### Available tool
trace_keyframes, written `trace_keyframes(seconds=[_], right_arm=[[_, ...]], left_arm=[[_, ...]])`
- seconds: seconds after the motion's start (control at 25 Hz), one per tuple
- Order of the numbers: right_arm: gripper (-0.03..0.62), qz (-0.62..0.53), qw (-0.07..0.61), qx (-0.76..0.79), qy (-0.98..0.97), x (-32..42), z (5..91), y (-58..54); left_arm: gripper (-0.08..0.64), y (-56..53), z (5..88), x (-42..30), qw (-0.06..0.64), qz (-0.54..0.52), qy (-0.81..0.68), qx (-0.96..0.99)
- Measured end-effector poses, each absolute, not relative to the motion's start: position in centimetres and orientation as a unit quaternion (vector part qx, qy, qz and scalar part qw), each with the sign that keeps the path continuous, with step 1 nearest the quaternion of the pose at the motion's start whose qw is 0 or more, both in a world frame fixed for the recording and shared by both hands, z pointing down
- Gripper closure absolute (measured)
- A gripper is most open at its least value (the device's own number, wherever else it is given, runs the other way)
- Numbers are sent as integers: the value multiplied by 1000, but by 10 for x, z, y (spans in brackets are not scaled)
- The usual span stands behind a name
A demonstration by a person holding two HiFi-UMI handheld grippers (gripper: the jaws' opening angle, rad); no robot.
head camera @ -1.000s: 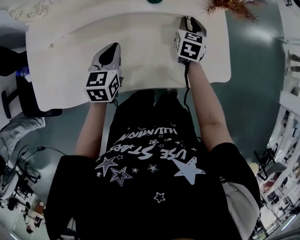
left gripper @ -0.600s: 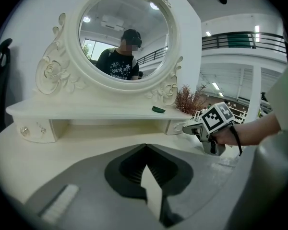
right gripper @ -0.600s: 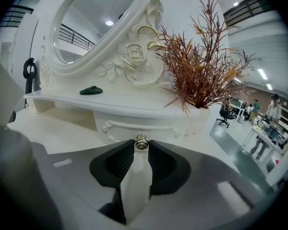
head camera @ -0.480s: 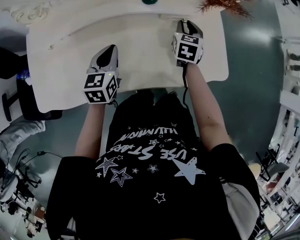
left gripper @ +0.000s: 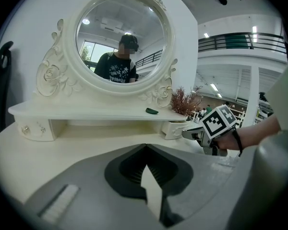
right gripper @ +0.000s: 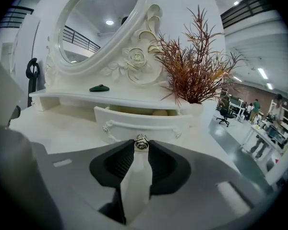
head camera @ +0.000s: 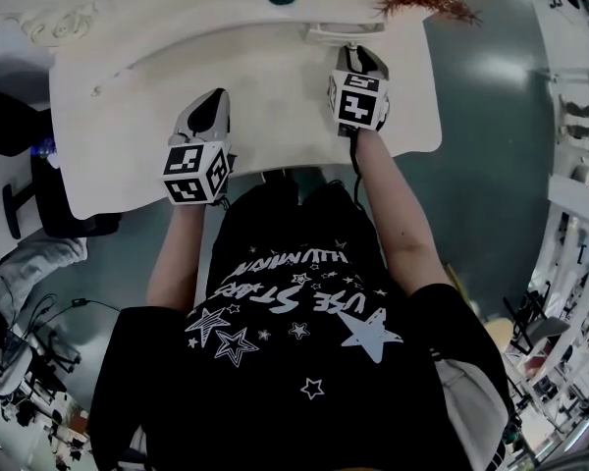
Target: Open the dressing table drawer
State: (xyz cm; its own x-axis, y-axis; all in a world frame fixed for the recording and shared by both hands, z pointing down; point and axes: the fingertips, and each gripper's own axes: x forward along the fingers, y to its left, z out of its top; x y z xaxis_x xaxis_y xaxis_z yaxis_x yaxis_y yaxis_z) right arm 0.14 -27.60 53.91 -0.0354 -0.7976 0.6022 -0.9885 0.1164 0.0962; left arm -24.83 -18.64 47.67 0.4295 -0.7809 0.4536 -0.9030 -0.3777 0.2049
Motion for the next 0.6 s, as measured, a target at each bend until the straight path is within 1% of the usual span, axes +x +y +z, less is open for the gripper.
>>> trace_keyframes(seconds=[0.6], right_arm=[[469, 183, 270, 635, -700, 6, 541, -248]], left_arm=[[560, -164, 473, -240, 207, 144, -515, 819]])
